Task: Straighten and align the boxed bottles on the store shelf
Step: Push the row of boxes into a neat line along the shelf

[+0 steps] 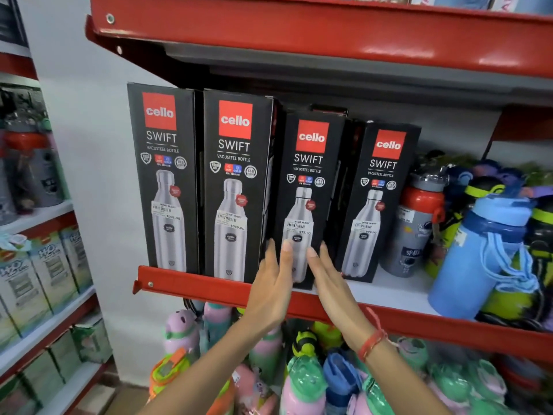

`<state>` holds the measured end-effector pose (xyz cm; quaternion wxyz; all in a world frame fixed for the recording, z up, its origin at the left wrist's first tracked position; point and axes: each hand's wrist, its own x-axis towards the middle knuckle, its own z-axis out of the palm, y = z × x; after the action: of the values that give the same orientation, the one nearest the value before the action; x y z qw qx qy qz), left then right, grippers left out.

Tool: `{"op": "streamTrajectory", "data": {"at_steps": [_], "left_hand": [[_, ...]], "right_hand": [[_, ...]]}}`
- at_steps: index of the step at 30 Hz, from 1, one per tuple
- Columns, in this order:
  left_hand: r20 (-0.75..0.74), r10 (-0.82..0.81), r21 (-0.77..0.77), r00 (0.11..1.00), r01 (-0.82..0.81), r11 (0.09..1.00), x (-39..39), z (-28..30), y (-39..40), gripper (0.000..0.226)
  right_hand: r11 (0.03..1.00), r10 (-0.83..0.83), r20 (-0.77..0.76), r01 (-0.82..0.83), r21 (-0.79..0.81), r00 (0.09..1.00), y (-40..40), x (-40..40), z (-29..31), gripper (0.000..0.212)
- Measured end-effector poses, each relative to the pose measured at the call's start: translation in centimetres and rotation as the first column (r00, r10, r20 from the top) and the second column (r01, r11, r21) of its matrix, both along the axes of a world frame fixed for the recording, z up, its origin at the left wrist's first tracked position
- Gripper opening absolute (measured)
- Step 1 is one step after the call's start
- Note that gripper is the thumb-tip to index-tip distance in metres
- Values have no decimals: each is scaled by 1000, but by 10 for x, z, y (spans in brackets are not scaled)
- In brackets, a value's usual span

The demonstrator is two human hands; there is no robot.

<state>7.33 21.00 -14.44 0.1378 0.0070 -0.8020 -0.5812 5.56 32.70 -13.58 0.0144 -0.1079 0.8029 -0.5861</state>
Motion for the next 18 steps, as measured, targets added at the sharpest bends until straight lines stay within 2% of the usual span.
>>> {"op": "streamTrajectory", "data": {"at_steps": [15, 18], "left_hand": [[-8, -88, -56, 996, 87, 995, 41, 1, -18, 86], [-18, -51, -93, 999, 49, 994, 41, -1, -18, 81]], "right_hand": [[998, -51, -66, 53, 27, 996, -6, 42, 0, 80], [998, -56, -74, 57, 4, 996, -4, 39, -4, 82]]}}
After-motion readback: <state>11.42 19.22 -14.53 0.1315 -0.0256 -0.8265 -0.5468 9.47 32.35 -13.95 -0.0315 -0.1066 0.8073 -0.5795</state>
